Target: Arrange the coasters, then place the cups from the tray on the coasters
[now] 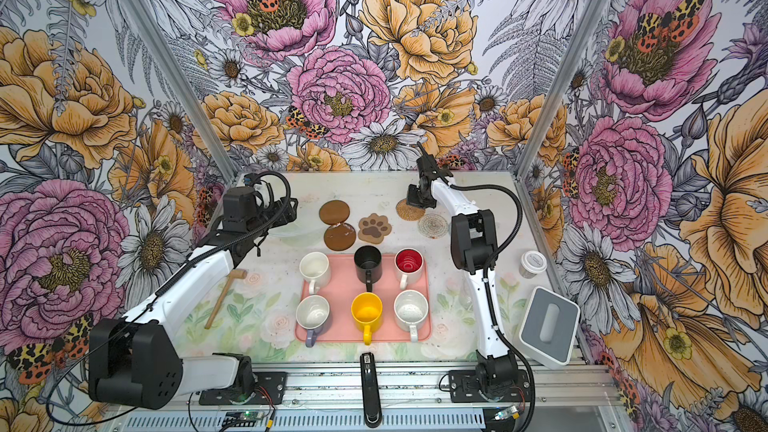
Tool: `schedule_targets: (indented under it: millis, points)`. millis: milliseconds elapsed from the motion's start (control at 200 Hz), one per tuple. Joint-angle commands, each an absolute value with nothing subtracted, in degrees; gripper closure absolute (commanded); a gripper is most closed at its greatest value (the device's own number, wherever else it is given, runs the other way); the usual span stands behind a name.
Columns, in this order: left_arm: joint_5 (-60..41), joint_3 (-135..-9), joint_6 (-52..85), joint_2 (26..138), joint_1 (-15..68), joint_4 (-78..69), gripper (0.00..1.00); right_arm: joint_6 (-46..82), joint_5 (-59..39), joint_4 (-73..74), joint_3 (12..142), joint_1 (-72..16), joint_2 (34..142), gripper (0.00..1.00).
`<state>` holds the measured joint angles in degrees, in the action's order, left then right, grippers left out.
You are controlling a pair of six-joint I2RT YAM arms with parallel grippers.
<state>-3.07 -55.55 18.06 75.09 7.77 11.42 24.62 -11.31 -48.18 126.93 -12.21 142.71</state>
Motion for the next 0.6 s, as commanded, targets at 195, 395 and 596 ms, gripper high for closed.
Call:
schedule_targets:
  millis: [195,395,596]
  points:
    - [-2.49,-57.13,17.53,74.36,8.38,11.78,0.19,25.3,-12.65,-48.25,125.36,-14.04,143.96,1.0]
    - [-2.5,-56.96,17.43,74.27,8.35,11.8,0.19,25.24,-12.14,-48.34,122.07,-14.19,142.36,1.0]
    - [-2.62,-56.95,17.49,74.27,8.5,11.78,0.19,24.88,-12.29,-48.43,118.71,-14.65,141.08,1.0]
